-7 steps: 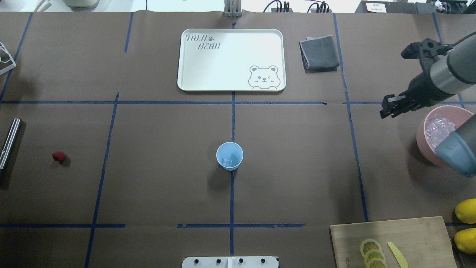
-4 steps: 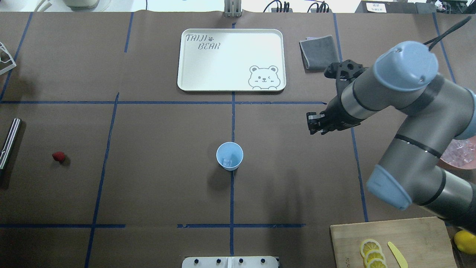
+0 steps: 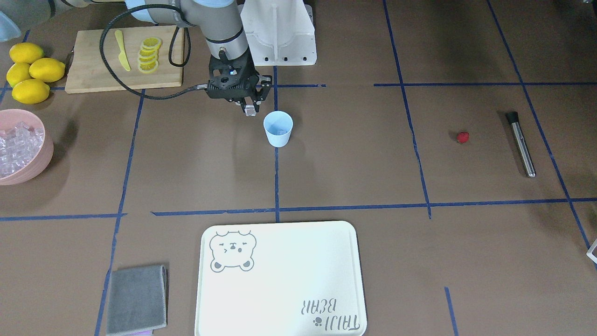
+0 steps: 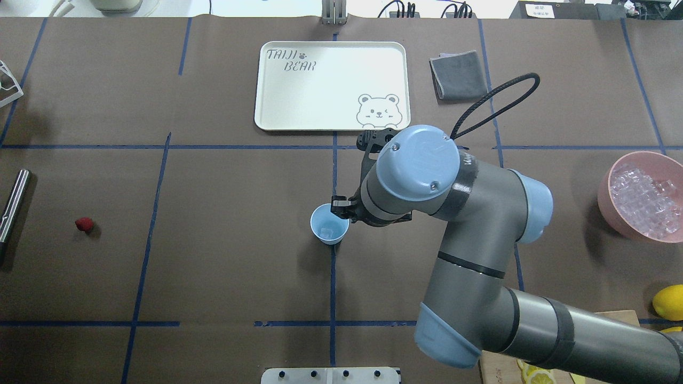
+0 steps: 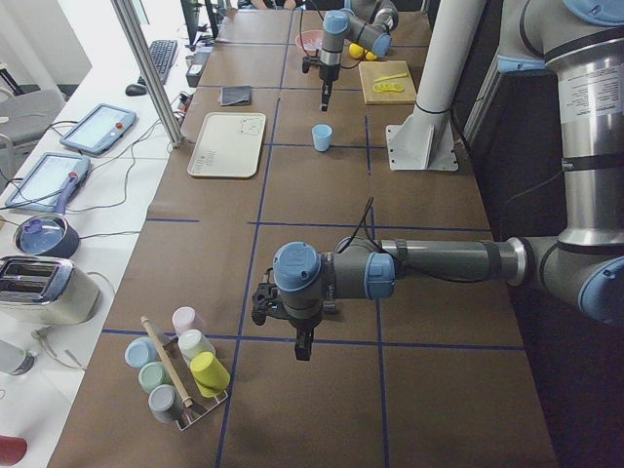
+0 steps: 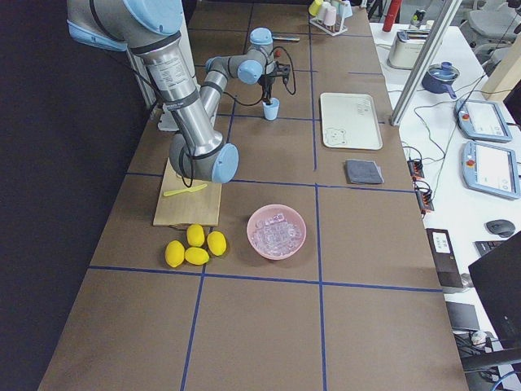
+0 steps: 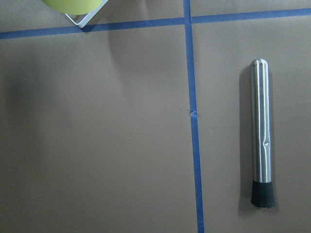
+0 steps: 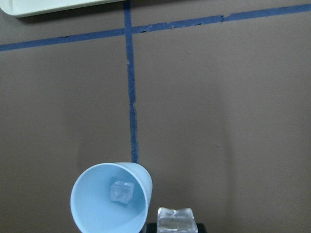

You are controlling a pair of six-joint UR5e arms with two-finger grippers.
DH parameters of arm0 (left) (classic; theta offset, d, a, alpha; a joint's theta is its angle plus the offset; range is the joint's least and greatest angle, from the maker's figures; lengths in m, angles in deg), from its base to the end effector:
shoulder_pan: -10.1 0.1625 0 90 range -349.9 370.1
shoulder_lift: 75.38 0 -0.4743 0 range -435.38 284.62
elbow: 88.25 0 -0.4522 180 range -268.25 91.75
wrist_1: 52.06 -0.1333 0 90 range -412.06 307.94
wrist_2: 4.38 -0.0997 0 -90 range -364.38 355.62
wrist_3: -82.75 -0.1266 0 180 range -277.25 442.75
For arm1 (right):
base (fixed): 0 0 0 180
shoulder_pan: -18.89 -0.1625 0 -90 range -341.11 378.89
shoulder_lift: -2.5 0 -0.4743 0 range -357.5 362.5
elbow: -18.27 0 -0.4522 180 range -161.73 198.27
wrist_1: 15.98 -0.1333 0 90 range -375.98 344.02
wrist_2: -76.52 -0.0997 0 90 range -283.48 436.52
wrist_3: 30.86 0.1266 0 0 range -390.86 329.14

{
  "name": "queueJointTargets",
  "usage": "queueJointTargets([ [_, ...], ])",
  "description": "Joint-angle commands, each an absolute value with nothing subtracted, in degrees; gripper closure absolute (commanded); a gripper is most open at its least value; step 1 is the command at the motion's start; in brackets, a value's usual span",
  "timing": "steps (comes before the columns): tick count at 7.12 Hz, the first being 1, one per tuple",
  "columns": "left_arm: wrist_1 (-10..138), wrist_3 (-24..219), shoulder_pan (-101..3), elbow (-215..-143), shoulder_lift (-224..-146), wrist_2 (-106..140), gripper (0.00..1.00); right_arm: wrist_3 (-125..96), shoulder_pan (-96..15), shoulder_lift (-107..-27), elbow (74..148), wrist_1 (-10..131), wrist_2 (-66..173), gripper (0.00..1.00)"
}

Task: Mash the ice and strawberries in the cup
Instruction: 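Carry the ice cube with the right gripper over the cup, then open the right gripper to drop the ice cube into the cup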

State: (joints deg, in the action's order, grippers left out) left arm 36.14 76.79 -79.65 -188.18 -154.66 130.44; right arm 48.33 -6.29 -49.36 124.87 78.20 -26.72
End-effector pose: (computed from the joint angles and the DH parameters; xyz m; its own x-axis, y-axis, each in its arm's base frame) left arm -0.0421 -0.4597 0.7290 0.7052 0.0751 -0.7050 -0.0780 0.9966 0.0282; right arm -0.6004 -0.3975 0.1676 0.6124 0.0862 0.7859 -0.1418 0.9899 0.0019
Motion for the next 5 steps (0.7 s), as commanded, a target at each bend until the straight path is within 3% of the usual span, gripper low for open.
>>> queueJointTargets([
  [1,36.18,76.77,-79.64,-188.1,-154.66,130.44,0.0,50.7,-3.71,-45.85,121.38,78.24,-23.6,0.96],
  [4,36.1,76.77,-79.64,-188.1,-154.57,130.44,0.0,51.14,-3.7,-42.4,116.27,77.98,-22.71,0.95],
  [5,36.1,76.77,-79.64,-188.01,-154.65,130.44,0.0,50.62,-3.7,-42.58,116.18,77.89,-22.71,0.71],
])
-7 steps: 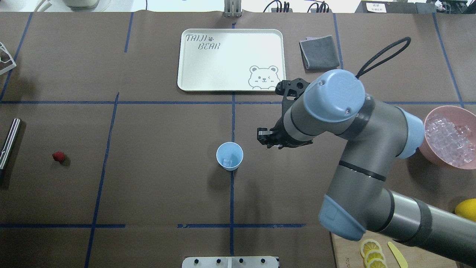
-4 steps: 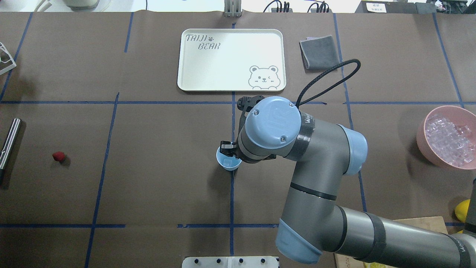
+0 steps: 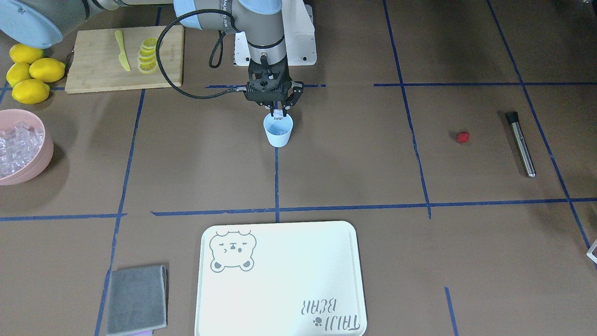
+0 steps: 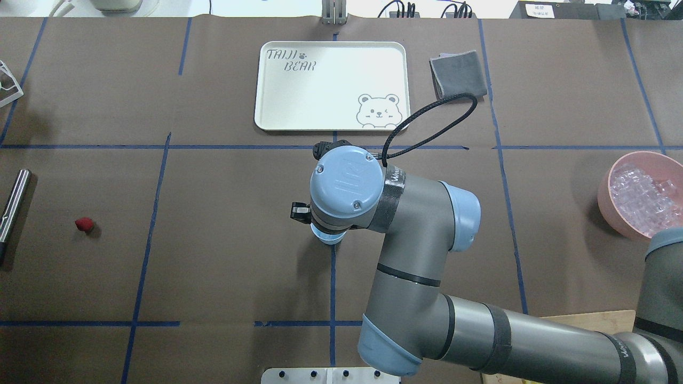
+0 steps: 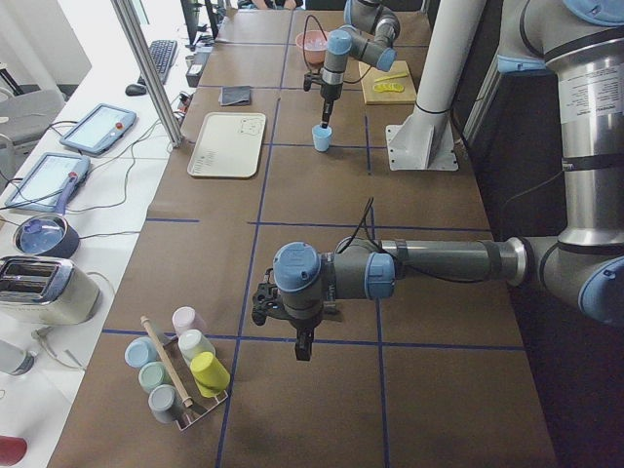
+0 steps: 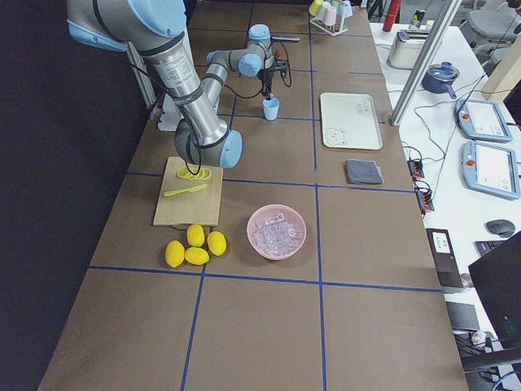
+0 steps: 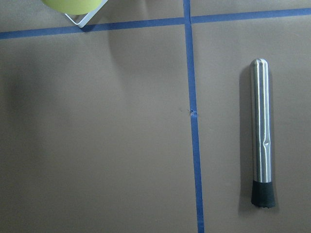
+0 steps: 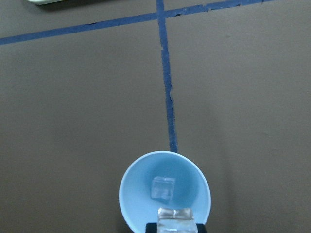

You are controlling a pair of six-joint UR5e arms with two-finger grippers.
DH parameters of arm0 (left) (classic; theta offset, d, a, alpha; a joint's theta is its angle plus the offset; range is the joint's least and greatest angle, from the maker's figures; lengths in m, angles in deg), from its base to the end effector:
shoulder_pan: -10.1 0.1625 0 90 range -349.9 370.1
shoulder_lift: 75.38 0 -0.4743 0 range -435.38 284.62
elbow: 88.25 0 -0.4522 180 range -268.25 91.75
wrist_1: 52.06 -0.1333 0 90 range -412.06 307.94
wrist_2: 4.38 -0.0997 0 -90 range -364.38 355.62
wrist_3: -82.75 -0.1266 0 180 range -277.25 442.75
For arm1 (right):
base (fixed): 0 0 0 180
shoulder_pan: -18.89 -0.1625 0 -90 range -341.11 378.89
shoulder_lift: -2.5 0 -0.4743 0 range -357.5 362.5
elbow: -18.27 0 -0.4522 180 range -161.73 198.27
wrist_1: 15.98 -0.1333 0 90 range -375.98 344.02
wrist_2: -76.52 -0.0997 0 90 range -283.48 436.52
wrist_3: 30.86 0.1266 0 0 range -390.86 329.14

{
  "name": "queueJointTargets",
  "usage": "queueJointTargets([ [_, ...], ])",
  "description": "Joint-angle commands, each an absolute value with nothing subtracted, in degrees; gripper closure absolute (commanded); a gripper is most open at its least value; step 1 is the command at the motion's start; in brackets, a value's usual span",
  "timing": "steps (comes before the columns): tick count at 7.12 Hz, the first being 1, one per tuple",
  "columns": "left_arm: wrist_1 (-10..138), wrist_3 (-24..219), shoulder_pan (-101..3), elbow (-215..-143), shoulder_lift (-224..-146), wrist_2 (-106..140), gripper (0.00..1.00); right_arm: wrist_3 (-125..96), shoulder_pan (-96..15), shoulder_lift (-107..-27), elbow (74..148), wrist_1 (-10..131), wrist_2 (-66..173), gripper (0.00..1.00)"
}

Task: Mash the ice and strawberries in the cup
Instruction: 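Open the right gripper to drop the ice cube into the cup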

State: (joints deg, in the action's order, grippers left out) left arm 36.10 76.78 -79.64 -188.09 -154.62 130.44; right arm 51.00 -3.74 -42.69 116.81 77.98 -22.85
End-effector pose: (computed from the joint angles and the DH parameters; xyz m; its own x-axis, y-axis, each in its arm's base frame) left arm -0.0420 -0.4590 0.7302 0.7052 0.0733 -0.7053 -0.0783 0.9966 0.0253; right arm -0.6617 -0.3980 0.1418 0.6323 0.1123 0.7665 -0.1778 0.9841 0.0026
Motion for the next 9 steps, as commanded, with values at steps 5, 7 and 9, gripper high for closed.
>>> queueJointTargets([
  [5,36.18,76.69,-79.55,-187.66,-154.57,130.44,0.0,49.56,-3.44,-42.58,115.04,77.8,-22.09,0.01],
  [7,36.18,76.69,-79.46,-187.66,-154.57,130.44,0.0,44.41,-6.06,-44.5,115.91,77.89,-24.19,0.01],
  [9,36.1,76.69,-79.37,-187.65,-154.57,130.53,0.0,34.58,-14.73,-54.21,124.04,77.98,-35.38,0.01],
])
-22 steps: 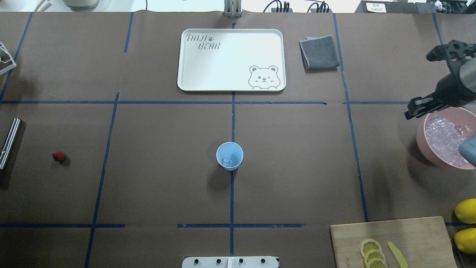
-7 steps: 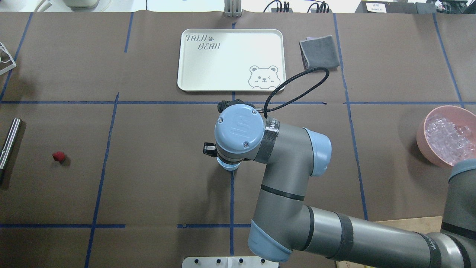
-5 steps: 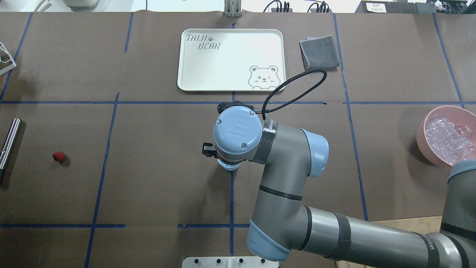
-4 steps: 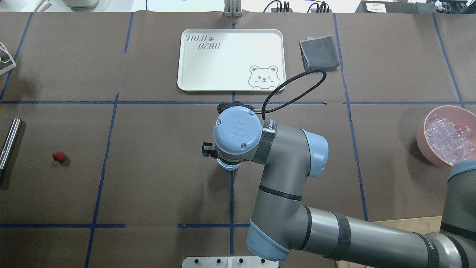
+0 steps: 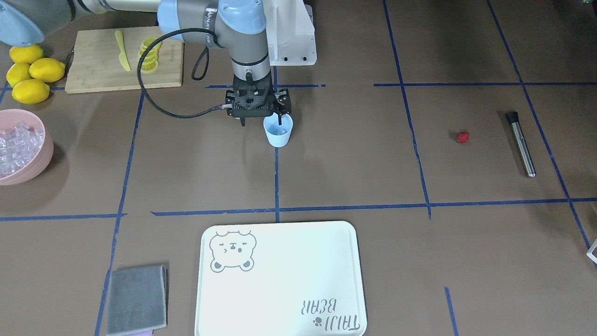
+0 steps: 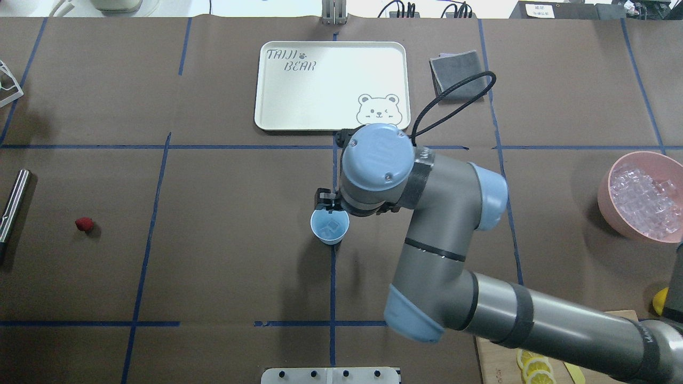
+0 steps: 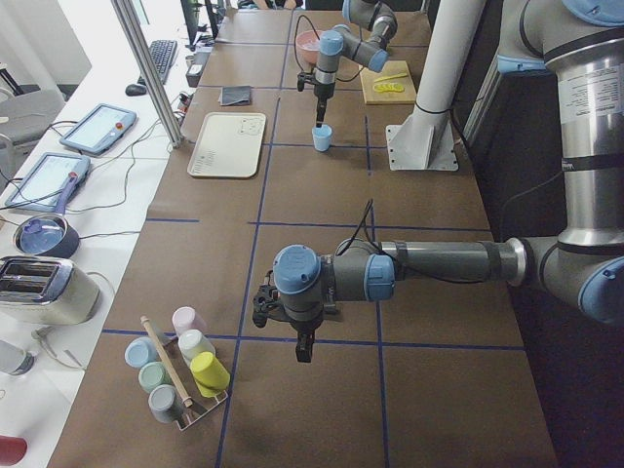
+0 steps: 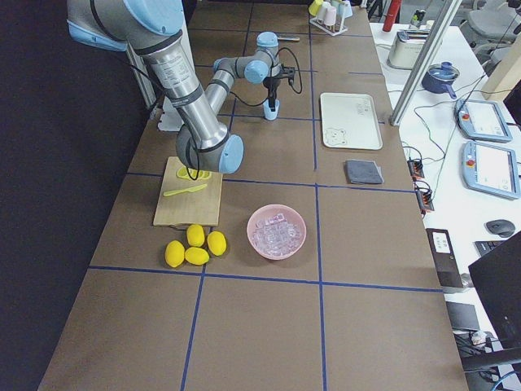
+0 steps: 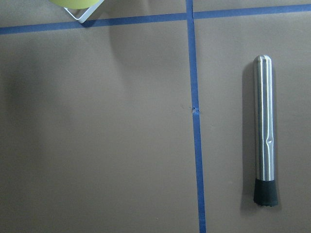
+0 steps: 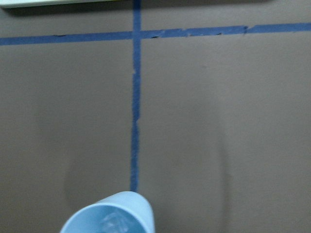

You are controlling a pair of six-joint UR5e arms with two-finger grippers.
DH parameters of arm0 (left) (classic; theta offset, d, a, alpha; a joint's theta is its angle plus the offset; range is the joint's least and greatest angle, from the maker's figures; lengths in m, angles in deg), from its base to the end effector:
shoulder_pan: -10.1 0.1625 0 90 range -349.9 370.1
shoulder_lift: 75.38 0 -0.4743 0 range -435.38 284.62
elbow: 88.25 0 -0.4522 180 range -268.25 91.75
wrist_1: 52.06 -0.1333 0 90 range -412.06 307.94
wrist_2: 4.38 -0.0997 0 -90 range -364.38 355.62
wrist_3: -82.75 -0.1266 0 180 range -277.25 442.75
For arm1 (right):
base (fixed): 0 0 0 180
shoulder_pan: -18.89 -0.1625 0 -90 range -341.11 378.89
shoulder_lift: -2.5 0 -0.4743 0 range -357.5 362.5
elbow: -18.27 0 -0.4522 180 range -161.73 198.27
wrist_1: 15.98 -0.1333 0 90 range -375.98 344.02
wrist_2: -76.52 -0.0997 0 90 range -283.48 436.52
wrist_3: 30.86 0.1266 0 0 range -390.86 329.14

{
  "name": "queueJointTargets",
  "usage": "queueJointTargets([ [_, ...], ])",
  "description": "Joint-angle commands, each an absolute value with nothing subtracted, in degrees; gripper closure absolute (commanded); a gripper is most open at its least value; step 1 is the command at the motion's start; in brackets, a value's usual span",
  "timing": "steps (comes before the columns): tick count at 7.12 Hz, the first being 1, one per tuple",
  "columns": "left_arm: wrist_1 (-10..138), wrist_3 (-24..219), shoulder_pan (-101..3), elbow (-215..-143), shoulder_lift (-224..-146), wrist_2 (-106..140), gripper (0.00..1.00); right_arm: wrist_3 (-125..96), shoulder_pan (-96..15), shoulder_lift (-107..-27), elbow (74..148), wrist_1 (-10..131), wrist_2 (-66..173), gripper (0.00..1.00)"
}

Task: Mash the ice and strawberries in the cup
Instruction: 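Move the right gripper back to the pink bowl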

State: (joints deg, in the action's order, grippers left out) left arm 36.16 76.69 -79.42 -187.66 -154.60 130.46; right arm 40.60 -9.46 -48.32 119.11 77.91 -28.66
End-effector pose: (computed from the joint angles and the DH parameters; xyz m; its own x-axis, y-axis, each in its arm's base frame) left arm -0.0402 -0.4583 0.7344 0.7045 0.0728 -0.7059 -0.0832 0.9963 0.0197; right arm -0.6102 -0.4430 0.1965 0.6711 0.0134 0.7412 -0.0831 0.9949 0.0572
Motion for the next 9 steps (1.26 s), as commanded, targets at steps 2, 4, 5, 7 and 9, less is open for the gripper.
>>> queueJointTargets([
  [2,36.1,76.69,-79.37,-187.65,-154.57,130.44,0.0,17.65,-23.17,-67.91,132.76,77.81,-40.0,0.01],
  [4,36.1,76.69,-79.37,-188.09,-153.87,130.44,0.0,-0.18,-33.62,-78.13,134.46,77.72,-45.62,0.01],
  [5,36.18,76.69,-79.37,-188.36,-153.26,130.53,0.0,-6.63,-38.72,-81.14,134.37,77.72,-49.04,0.01],
  [7,36.19,76.69,-79.37,-188.36,-153.07,130.53,0.0,-17.29,-44.29,-86.77,133.94,77.72,-51.27,0.01],
  [9,36.19,76.69,-79.37,-188.45,-153.07,130.53,0.0,-21.26,-46.14,-90.9,132.28,72.93,-52.84,0.01],
])
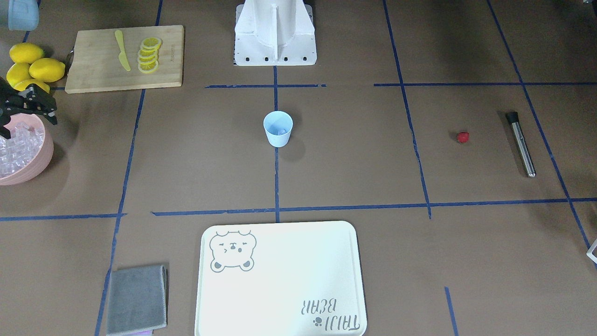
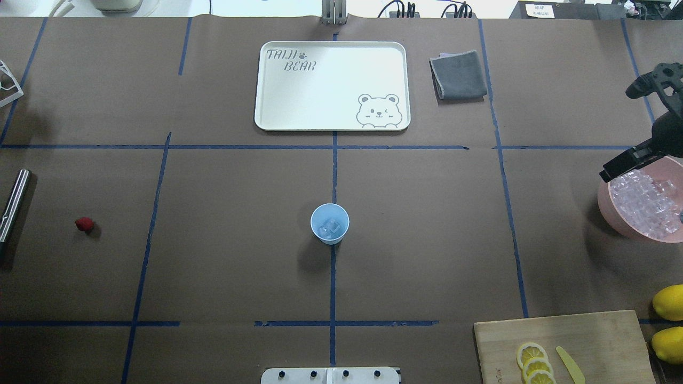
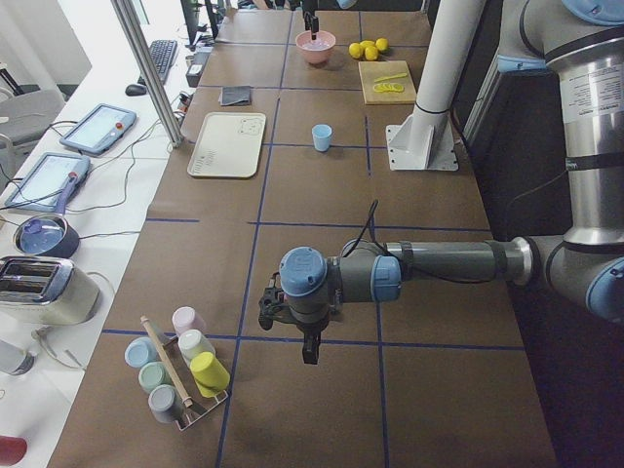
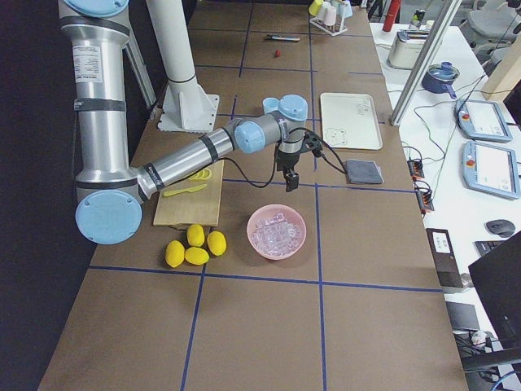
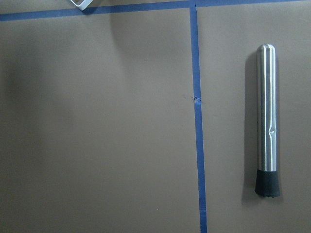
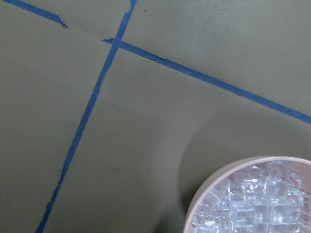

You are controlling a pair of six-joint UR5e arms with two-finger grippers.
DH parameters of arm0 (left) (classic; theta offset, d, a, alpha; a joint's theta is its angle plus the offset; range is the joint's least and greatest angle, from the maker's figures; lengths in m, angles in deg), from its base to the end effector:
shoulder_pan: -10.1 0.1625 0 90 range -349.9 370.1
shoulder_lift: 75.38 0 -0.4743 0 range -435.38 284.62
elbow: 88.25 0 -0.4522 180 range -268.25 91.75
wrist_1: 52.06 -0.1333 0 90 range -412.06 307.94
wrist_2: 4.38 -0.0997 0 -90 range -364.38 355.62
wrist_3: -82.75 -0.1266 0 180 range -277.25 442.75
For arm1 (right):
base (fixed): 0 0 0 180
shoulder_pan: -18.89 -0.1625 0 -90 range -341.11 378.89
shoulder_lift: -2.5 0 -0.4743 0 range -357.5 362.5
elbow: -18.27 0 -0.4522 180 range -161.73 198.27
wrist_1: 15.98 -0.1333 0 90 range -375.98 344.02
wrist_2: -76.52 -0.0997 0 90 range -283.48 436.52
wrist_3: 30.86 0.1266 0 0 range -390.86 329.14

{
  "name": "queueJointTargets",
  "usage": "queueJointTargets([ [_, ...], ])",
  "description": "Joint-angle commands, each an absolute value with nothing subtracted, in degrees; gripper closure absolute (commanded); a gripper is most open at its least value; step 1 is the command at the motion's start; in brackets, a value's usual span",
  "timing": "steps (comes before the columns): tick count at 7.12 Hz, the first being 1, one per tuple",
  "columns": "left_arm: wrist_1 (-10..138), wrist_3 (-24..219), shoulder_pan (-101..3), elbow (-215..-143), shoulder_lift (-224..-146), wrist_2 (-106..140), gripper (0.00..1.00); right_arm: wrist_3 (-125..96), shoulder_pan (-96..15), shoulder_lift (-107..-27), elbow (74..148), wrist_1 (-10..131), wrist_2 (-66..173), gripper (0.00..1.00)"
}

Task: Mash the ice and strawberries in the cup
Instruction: 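Move the right gripper back to the pink bowl, then lower the right gripper into the bowl and grasp a third ice cube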

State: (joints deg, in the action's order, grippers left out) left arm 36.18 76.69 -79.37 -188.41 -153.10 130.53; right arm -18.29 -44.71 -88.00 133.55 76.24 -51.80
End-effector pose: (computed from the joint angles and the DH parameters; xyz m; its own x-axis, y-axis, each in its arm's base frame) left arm -0.0398 -0.4448 0.7389 0.7037 0.0643 -0.7076 -0.0840 0.9964 0.0071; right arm -0.1895 -0.5050 0.5007 0.6720 -0.3684 0.6424 0.2708 0.9296 0.2498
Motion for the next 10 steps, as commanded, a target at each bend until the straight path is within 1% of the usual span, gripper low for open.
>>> queueJointTargets([
  [1,36.19,76.69,-79.37,-188.36,-153.07,130.53,0.0,-22.68,-46.5,-91.79,128.7,67.57,-52.77,0.01],
  [2,36.19,76.69,-79.37,-188.44,-153.07,130.53,0.0,-23.47,-46.51,-93.46,125.62,63.08,-52.42,0.01],
  [4,36.19,76.6,-79.37,-188.36,-153.07,130.53,0.0,-24.0,-46.42,-94.25,123.83,61.9,-48.4,0.01],
  [6,36.19,76.6,-79.29,-188.36,-153.07,130.53,0.0,-29.17,-46.33,-94.53,121.12,61.81,-47.41,0.08],
  [7,36.19,76.6,-79.29,-188.36,-153.07,130.53,0.0,-29.19,-46.24,-94.44,120.41,61.89,-45.93,0.1],
  [8,36.19,76.6,-79.29,-188.36,-153.07,130.53,0.0,-29.19,-46.24,-94.53,119.44,61.9,-45.82,0.14],
  [10,36.27,76.6,-79.29,-188.36,-153.07,130.53,0.0,-29.11,-45.89,-94.53,118.82,62.33,-45.91,0.21],
])
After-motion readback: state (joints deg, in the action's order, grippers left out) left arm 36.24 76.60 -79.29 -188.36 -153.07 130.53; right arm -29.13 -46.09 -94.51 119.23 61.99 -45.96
